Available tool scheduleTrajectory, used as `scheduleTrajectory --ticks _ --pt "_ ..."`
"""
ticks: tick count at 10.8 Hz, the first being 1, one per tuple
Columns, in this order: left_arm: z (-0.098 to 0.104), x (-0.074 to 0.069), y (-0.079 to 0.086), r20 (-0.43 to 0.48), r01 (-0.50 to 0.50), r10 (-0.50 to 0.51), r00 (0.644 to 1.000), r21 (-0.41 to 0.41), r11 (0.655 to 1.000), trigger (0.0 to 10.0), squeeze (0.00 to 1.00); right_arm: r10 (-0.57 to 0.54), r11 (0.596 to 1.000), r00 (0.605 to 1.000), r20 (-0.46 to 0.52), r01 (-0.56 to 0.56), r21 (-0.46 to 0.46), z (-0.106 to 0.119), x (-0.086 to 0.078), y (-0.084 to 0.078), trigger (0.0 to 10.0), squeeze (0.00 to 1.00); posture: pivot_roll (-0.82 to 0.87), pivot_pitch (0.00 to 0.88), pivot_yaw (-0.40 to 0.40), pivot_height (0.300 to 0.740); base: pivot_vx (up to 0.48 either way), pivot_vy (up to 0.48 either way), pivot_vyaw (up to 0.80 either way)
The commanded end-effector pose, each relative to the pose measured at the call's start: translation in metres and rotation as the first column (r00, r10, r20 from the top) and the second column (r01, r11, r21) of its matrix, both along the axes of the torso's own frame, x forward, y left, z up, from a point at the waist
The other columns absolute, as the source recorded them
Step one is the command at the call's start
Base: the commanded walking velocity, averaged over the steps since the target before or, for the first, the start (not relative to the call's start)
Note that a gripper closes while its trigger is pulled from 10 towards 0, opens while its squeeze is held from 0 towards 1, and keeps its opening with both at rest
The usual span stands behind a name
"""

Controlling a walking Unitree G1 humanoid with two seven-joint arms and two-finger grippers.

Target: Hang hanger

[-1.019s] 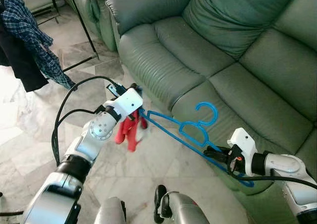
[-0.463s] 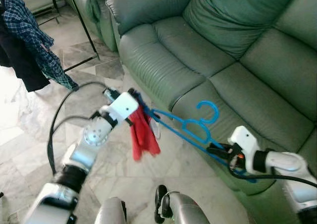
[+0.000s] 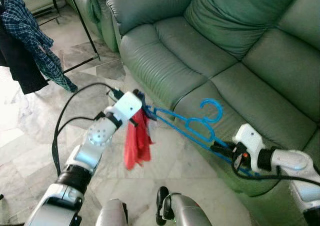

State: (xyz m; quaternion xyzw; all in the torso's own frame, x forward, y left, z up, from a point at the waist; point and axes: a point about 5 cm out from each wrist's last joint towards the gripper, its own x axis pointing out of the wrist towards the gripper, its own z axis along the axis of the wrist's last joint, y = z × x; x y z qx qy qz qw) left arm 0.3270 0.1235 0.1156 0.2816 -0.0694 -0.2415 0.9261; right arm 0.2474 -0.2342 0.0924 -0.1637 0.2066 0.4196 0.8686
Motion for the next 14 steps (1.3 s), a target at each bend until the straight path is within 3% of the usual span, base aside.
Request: scheduleTrajectory --ticks 1,3,5,9,10,11,12,14 --pt "0.005 0.001 0.0 0.02 0.009 -0.009 1.0 -0.009 1.0 10.0 0.0 0.001 1.0 1.0 0.014 -0.001 -0.003 0.006 0.0 -0.005 10.0 0.0 -0.08 0.19 -0.041 0.74 0.0 0.0 0.0" --pt "0.011 0.0 -0.005 0.037 0.036 -0.035 0.999 -0.022 0.999 10.0 0.0 -0.007 1.0 1.0 0.019 0.007 0.005 0.003 0.0 -0.003 10.0 0.0 -0.07 0.192 -0.038 0.74 0.0 0.0 0.0" --pt "0.021 -0.007 -0.016 0.077 0.139 -0.135 0.988 -0.055 0.989 10.0 0.0 -0.014 1.0 1.0 0.017 0.014 0.001 0.0 0.001 -0.003 10.0 0.0 -0.07 0.194 -0.035 0.74 0.0 0.0 0.0" --pt "0.028 -0.007 -0.024 0.104 0.166 -0.161 0.982 -0.051 0.985 10.0 0.0 0.012 0.999 0.999 -0.032 -0.01 0.053 -0.003 -0.006 0.004 10.0 0.0 -0.07 0.196 -0.031 0.74 0.0 0.0 0.0" --pt "0.032 -0.009 -0.027 0.105 0.191 -0.183 0.977 -0.073 0.979 10.0 0.0 -0.031 0.999 0.999 -0.014 0.031 0.038 -0.006 -0.001 0.002 10.0 0.0 -0.07 0.196 -0.03 0.74 0.0 0.0 0.0" --pt "0.044 -0.014 -0.036 0.12 0.241 -0.224 0.967 -0.152 0.959 10.0 0.0 -0.107 0.991 0.994 0.001 0.107 0.079 -0.009 0.008 0.004 10.0 0.0 -0.06 0.195 -0.031 0.74 0.0 0.0 0.0" --pt "0.048 -0.017 -0.042 0.131 0.275 -0.255 0.958 -0.169 0.947 10.0 0.0 -0.116 0.987 0.993 0.009 0.115 0.112 -0.008 0.011 0.009 10.0 0.0 -0.06 0.195 -0.031 0.74 0.0 0.0 0.0" --pt "0.047 -0.026 -0.053 0.093 0.331 -0.318 0.944 -0.242 0.912 10.0 0.0 -0.238 0.969 0.968 0.077 0.232 0.082 -0.008 0.026 0.005 10.0 0.0 -0.06 0.194 -0.033 0.74 0.0 0.0 0.0"
